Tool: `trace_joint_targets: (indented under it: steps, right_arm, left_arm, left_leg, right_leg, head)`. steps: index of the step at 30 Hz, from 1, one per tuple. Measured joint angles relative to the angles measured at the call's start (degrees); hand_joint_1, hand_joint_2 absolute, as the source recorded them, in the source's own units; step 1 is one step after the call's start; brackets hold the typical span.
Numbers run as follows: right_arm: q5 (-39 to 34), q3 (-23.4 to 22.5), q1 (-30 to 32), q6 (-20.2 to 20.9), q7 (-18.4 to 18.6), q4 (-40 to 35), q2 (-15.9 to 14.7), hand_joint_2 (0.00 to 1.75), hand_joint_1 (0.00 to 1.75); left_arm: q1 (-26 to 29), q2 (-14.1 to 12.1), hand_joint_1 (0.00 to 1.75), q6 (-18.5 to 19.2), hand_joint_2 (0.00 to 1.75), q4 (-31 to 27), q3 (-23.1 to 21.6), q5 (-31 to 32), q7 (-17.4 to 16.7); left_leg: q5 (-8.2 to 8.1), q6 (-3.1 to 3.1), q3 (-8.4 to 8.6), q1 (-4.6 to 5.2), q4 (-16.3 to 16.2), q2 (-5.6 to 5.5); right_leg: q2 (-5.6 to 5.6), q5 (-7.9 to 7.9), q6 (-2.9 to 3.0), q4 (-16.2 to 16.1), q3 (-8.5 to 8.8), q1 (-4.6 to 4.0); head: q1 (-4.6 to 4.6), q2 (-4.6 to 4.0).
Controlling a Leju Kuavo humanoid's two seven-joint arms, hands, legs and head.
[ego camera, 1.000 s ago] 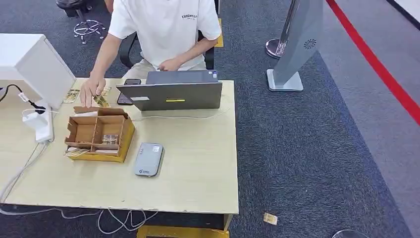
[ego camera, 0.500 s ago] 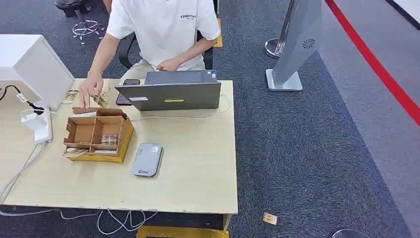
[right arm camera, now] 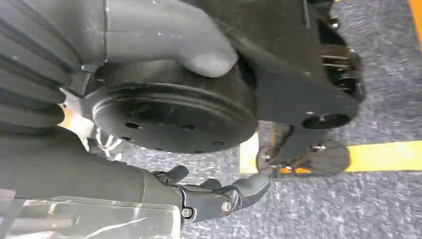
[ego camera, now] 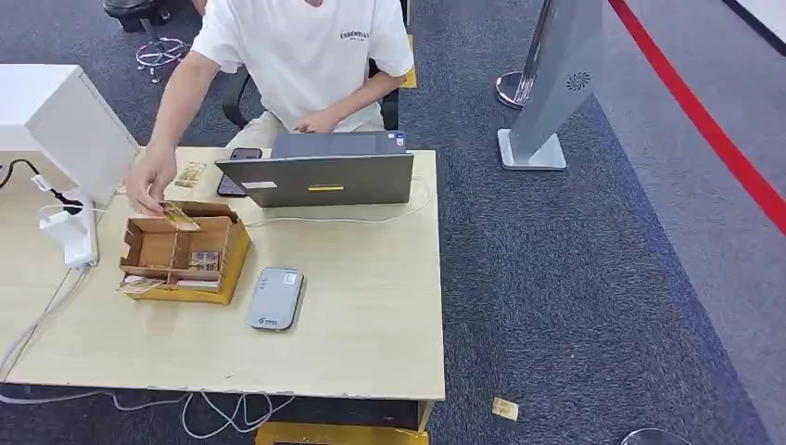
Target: Pass the card to the sensor for recognition and then transmit it.
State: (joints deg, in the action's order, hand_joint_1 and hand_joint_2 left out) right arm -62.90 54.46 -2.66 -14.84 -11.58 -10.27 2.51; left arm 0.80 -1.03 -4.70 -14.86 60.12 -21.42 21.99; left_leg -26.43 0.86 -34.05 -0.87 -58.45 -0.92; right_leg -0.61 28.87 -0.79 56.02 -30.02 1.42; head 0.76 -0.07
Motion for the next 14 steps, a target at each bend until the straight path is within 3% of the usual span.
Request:
trace_joint_targets:
  steps: [7,8,10,11,13,14]
  right_arm:
    - [9.33,-7.78,1.62,0.0,1.81,-1.75,0.0,0.0,0.0]
    - [10.6,-8.81,1.84,0.0,1.94,-1.97,0.0,1.75,0.0]
    - [13.27,-11.04,2.26,0.0,2.45,-2.47,-0.02,1.75,0.0]
    - [14.64,-12.24,2.5,0.0,2.73,-2.75,-0.02,0.0,0.0]
    - [17.27,-14.4,2.89,0.0,3.08,-3.26,-0.04,0.0,0.0]
    - [18.63,-15.55,3.1,0.0,3.41,-3.49,-0.04,0.0,1.75]
  left_arm:
    - [1.0,0.0,0.0,0.63,0.0,-0.33,-8.48,3.15,-3.15]
    - [1.14,0.02,0.0,0.7,0.0,-0.48,-9.57,3.56,-3.65]
    - [1.42,0.02,0.0,0.83,0.0,-0.63,-11.91,4.48,-4.57]
    - [1.6,0.0,0.0,1.05,0.0,-0.81,-13.29,4.94,-5.07]
    - [1.93,0.04,0.0,1.25,0.0,-1.09,-15.78,5.81,-5.99]
    - [2.07,0.04,1.75,1.33,0.0,-1.2,-17.08,6.29,-6.44]
  left_leg:
    - [0.0,0.0,0.0,0.0,0.0,0.0]
    - [0.0,0.0,0.0,0.0,0.0,0.0]
    - [0.0,0.0,0.0,0.0,0.0,0.0]
    - [0.0,0.0,0.0,0.0,0.0,0.0]
    - [0.0,0.0,0.0,0.0,0.0,0.0]
    - [0.0,0.0,0.0,0.0,0.0,0.0]
  right_leg:
    - [0.0,0.0,-0.01,0.0,0.0,0.0]
    - [0.0,0.0,-0.01,0.0,0.0,0.0]
    - [0.0,0.0,-0.01,0.0,0.0,0.0]
    - [0.0,0.0,-0.01,0.0,0.0,0.0]
    - [0.0,0.0,-0.01,0.0,0.0,0.0]
    - [0.0,0.0,-0.01,0.0,0.01,0.0]
  head:
    - [0.0,0.0]
    - [0.0,0.0]
    - [0.0,0.0]
    - [0.0,0.0]
    - [0.0,0.0]
    - [0.0,0.0]
